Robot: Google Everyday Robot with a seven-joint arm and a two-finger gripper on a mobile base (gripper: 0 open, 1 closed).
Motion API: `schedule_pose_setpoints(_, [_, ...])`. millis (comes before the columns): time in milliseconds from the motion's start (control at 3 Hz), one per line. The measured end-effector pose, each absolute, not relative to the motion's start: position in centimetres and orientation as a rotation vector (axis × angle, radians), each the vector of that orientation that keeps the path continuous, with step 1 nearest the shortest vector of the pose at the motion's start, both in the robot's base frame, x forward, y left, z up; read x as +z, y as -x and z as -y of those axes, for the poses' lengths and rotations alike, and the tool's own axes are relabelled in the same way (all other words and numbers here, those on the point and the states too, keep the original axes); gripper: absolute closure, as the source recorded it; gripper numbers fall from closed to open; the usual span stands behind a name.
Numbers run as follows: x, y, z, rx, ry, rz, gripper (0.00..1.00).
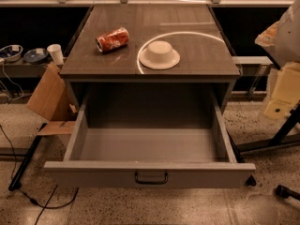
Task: Close top drawer
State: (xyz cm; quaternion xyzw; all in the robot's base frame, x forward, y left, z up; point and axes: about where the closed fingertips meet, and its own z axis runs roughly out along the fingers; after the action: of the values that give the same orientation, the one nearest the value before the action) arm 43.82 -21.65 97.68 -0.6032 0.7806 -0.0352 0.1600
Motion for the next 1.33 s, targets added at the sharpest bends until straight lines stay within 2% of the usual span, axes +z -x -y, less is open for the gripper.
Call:
schedule_pose_setpoints(667, [96.4, -42.5, 22.5, -0.06, 1.688, -2.237, 0.0])
schedule_pose_setpoints(1333, [90.0, -39.3, 23.0, 0.056, 1.588, -2.259, 0.0])
